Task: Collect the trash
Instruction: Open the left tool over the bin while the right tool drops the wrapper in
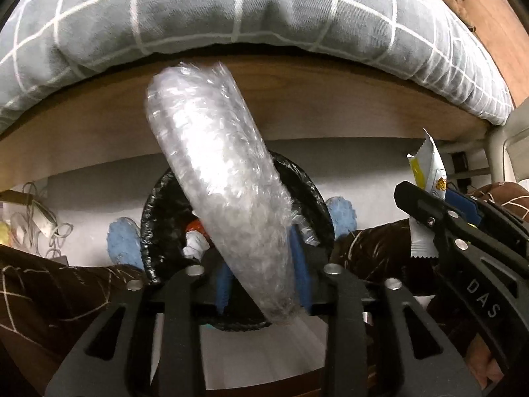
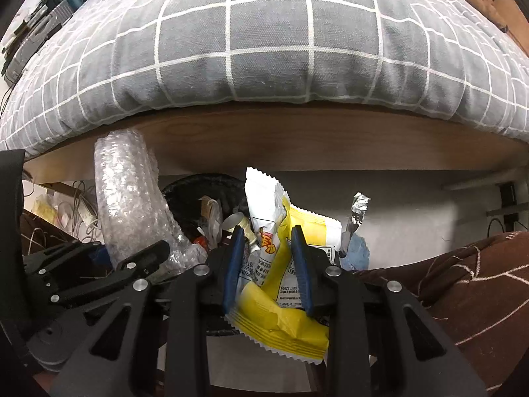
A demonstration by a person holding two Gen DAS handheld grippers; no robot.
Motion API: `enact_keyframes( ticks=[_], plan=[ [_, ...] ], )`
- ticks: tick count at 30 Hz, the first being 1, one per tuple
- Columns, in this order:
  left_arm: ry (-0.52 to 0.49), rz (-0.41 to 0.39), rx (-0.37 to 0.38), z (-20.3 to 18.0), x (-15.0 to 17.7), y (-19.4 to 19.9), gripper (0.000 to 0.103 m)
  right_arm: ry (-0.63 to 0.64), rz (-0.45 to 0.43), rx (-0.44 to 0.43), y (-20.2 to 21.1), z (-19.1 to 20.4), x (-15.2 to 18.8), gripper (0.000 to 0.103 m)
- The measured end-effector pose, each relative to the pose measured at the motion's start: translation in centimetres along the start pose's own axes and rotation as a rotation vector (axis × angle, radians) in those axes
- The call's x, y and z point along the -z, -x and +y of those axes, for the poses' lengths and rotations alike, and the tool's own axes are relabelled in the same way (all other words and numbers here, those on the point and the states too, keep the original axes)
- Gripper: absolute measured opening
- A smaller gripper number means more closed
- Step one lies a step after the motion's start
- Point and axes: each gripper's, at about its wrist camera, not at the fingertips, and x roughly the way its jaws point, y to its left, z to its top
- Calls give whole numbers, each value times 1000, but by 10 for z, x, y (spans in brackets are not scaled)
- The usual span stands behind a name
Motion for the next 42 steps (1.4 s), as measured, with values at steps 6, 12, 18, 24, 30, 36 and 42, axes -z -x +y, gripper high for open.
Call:
enact_keyframes(
  ticks=[6,12,18,24,30,36,42],
  plan=[
    [13,-52,-25,9,2,16,70,12,-23,-10,13,-8,2,29],
    [37,-111,-61,25,0,39,88,34,-55,-21,24,0,5,29],
    [86,-142,-100,59,-1,50,94,74,-70,-49,27,22,-1,29],
    [132,-168,-133,92,3,61,95,120,-58,-62,21,48,-2,29],
    [151,-167,-128,110,7,64,95,158,-5,-87,4,69,0,29],
    [163,-168,-120,119,6,64,95,184,31,-95,-4,70,1,39],
    [173,-169,-122,122,4,64,95,187,49,-92,-11,71,3,53]
  ],
)
